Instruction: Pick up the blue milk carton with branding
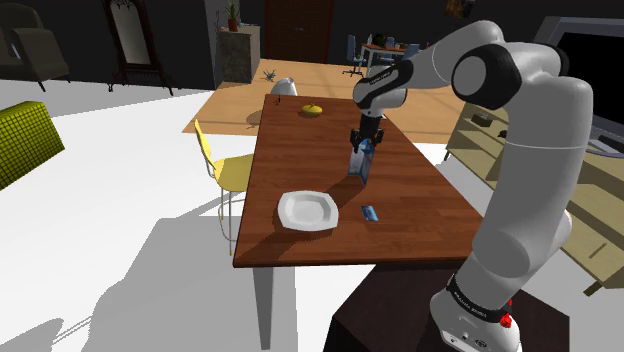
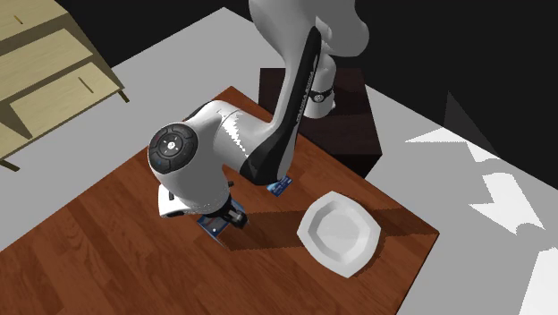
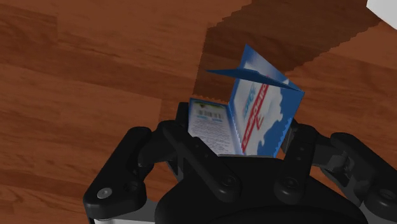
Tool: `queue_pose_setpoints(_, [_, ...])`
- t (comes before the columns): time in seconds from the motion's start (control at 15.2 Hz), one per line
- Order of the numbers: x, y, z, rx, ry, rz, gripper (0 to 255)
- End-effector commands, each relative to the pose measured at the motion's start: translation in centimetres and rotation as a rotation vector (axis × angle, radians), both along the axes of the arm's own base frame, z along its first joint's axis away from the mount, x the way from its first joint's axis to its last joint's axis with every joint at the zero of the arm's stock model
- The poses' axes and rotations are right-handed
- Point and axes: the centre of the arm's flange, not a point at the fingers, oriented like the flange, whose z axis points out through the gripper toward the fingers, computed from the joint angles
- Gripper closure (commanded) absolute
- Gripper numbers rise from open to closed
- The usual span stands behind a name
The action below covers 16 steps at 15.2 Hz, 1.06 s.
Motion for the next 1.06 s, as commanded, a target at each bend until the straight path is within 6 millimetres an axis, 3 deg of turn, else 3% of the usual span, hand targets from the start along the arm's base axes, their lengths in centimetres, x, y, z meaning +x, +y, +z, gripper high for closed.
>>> queue_pose_setpoints(0.0, [0.0, 0.0, 0.8, 0.000, 0.000, 0.000, 255])
queue_pose_setpoints(0.86, [0.0, 0.0, 7.6, 0.000, 0.000, 0.000, 255])
queue_pose_setpoints(0.99, [0.0, 0.0, 7.7, 0.000, 0.000, 0.000, 255])
